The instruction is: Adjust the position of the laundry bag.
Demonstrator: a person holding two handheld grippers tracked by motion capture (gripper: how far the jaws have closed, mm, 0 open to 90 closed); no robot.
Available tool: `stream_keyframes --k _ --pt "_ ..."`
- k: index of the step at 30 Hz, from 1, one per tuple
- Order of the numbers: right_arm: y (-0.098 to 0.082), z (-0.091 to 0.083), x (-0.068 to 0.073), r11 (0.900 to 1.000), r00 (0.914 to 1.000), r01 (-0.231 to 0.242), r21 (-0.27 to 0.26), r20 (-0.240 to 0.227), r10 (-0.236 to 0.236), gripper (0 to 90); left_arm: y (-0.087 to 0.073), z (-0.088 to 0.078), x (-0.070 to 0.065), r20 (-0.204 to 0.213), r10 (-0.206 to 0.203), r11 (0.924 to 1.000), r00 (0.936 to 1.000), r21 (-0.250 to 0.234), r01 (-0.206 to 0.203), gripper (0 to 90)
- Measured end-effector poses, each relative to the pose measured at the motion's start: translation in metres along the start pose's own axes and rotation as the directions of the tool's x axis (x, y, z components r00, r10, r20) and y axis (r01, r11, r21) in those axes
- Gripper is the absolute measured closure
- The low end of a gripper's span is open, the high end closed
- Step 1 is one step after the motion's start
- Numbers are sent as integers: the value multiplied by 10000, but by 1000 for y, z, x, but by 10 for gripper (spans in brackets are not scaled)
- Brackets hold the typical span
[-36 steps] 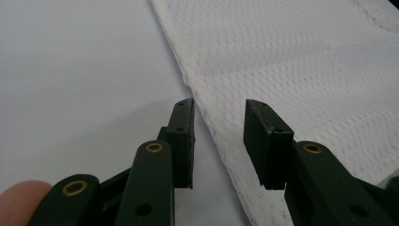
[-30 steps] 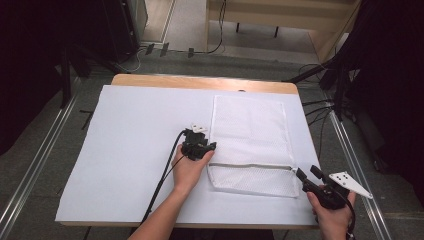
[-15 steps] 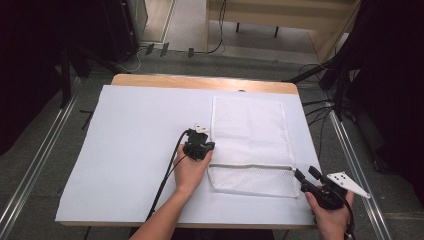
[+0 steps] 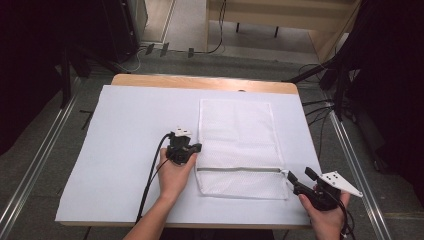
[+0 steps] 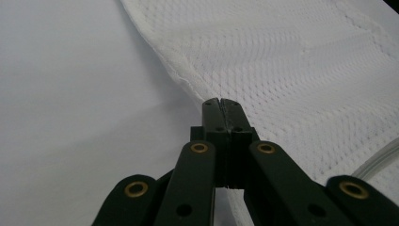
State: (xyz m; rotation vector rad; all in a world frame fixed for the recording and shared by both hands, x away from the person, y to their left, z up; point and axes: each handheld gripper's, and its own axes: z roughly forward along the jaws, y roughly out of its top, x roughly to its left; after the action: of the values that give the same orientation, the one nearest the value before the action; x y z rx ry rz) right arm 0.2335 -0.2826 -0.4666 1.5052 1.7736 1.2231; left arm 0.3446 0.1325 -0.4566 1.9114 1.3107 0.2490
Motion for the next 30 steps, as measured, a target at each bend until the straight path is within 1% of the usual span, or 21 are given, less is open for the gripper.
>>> stream_keyframes --k 1,2,3,4,5,7,8,10,11,12,14,15,16,18,20,21,23,25,26,27,30 --pt "1 0 1 9999 10000 -59 162 67 58 224 -3 -7 8 -102 -80 9999 9999 -82 79 900" --pt "1 -1 1 9998 10000 -97 169 20 97 208 -3 -7 8 -102 -80 9999 9999 -82 79 900" --pt "2 -1 1 9998 10000 -73 160 -3 73 200 -6 -15 17 -146 -372 9990 9992 -234 368 900" --pt "2 -2 3 9998 9999 -117 149 -36 117 193 -7 -19 22 -180 -492 9983 9986 -321 486 900" --pt "3 -2 3 10000 10000 -36 87 -84 37 182 -7 -19 22 -180 -492 9983 9986 -321 486 900" --pt "3 -2 6 9999 9998 -121 87 -145 122 173 -9 -26 30 -226 -643 9972 9977 -396 634 900" --pt "4 -2 7 9999 9998 -82 71 -189 83 171 -13 -32 37 -313 -674 9969 9972 -432 660 900" --pt "4 -2 8 9998 9996 -130 115 -249 133 170 -14 -35 39 -323 -727 9964 9968 -465 712 900" --pt "4 -1 11 9998 9996 -34 177 -269 39 170 -19 -41 45 -358 -777 9958 9963 -507 758 900" --pt "4 -1 11 9998 9996 -34 177 -269 39 170 -19 -41 45 -358 -777 9958 9963 -507 758 900" --pt "3 1 13 9997 9996 -7 258 -286 14 174 -23 -47 52 -385 -953 9937 9947 -621 928 900" --pt "3 3 16 9989 9997 48 459 -233 -37 177 -26 -50 58 -384 -1117 9919 9930 -655 1090 900" --pt "3 3 18 9984 9999 16 562 -161 -7 178 -28 -52 61 -370 -1185 9910 9923 -677 1158 900" --pt "2 4 20 9977 9998 93 667 -166 -83 179 -32 -56 64 -424 -1198 9909 9919 -673 1168 900" --pt "2 4 22 9978 9999 65 662 -106 -59 182 -35 -59 65 -416 -1205 9906 9918 -698 1174 900" --pt "2 4 23 9979 10000 8 652 -91 -2 185 -39 -64 67 -536 -1139 9916 9920 -679 1102 900" --pt "1 4 25 9979 9999 36 644 -154 -27 186 -43 -68 70 -464 -1159 9916 9922 -632 1129 900" --pt "1 4 26 9979 9998 84 648 -160 -74 186 -44 -69 71 -509 -1156 9916 9920 -638 1123 900" --pt "1 4 27 9976 9999 19 695 -164 -8 186 -46 -71 73 -542 -1122 9921 9922 -626 1088 900" --pt "0 5 28 9977 9998 74 672 -211 -60 190 -47 -72 76 -548 -1254 9900 9906 -720 1214 900" --pt "0 5 30 9977 9997 50 672 -227 -35 202 -48 -72 80 -537 -1260 9896 9906 -759 1218 900"
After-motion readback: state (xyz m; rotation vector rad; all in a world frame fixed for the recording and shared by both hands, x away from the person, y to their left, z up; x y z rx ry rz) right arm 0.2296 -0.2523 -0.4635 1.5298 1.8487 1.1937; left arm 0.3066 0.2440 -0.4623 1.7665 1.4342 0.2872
